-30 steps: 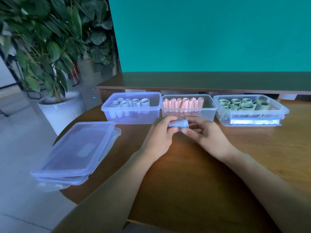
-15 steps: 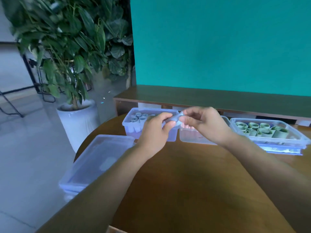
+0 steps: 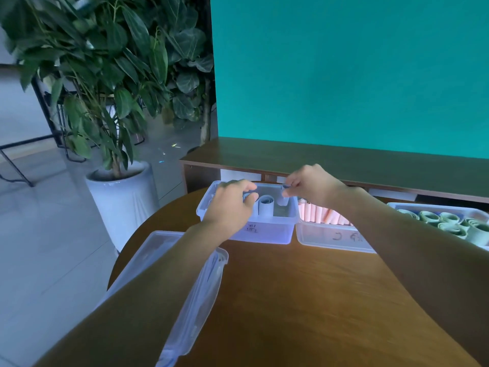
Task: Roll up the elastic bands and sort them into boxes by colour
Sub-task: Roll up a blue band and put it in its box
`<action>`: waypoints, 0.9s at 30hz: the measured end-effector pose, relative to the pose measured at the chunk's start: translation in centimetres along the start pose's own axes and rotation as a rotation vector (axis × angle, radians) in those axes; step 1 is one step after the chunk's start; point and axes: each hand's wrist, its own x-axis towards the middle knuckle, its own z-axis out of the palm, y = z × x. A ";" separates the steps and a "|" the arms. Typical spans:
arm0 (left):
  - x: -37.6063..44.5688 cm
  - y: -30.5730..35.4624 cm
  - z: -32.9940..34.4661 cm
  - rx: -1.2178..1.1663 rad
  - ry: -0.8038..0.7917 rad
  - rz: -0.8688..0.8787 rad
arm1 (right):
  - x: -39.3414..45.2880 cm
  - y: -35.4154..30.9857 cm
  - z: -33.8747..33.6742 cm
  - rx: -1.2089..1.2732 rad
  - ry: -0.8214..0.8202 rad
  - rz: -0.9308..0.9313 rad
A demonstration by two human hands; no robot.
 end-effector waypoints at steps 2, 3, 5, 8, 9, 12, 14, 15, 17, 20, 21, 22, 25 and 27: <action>0.4 -0.4 0.2 0.032 -0.016 0.022 | 0.8 0.0 0.4 -0.025 -0.034 0.002; 0.7 -0.6 0.4 0.029 -0.027 0.030 | 1.1 0.0 0.6 -0.047 -0.055 0.000; 1.1 -1.0 0.9 0.009 -0.042 0.039 | 1.6 -0.2 1.0 -0.102 -0.101 -0.003; 1.1 -1.5 1.4 0.018 -0.052 0.053 | 2.0 -0.3 1.5 -0.194 -0.150 0.020; 1.0 -1.6 1.5 0.022 -0.053 0.060 | 2.2 -0.4 1.6 -0.230 -0.156 0.029; 0.9 -1.9 1.6 0.030 -0.068 0.063 | 2.9 -0.7 2.0 -0.359 -0.157 0.061; 0.8 -2.1 1.7 0.033 -0.068 0.069 | 3.4 -1.0 2.3 -0.434 -0.140 0.076; 0.7 -2.2 1.8 0.032 -0.063 0.075 | 3.5 -1.1 2.4 -0.463 -0.129 0.082; 0.5 -2.1 1.8 0.028 -0.051 0.086 | 3.7 -1.4 2.6 -0.499 -0.111 0.097; 0.3 -2.0 1.5 0.029 -0.044 0.099 | 3.5 -1.7 2.3 -0.492 -0.086 0.113; 0.3 -2.0 1.4 0.033 -0.041 0.102 | 3.3 -1.8 2.2 -0.484 -0.083 0.113; 0.3 -2.0 1.3 0.038 -0.039 0.103 | 3.2 -1.8 2.1 -0.477 -0.083 0.108; 0.2 -1.9 0.9 0.041 -0.035 0.104 | 3.0 -1.9 1.7 -0.456 -0.101 0.077; 0.1 -1.8 0.7 0.039 -0.026 0.109 | 2.9 -2.0 1.7 -0.448 -0.111 0.055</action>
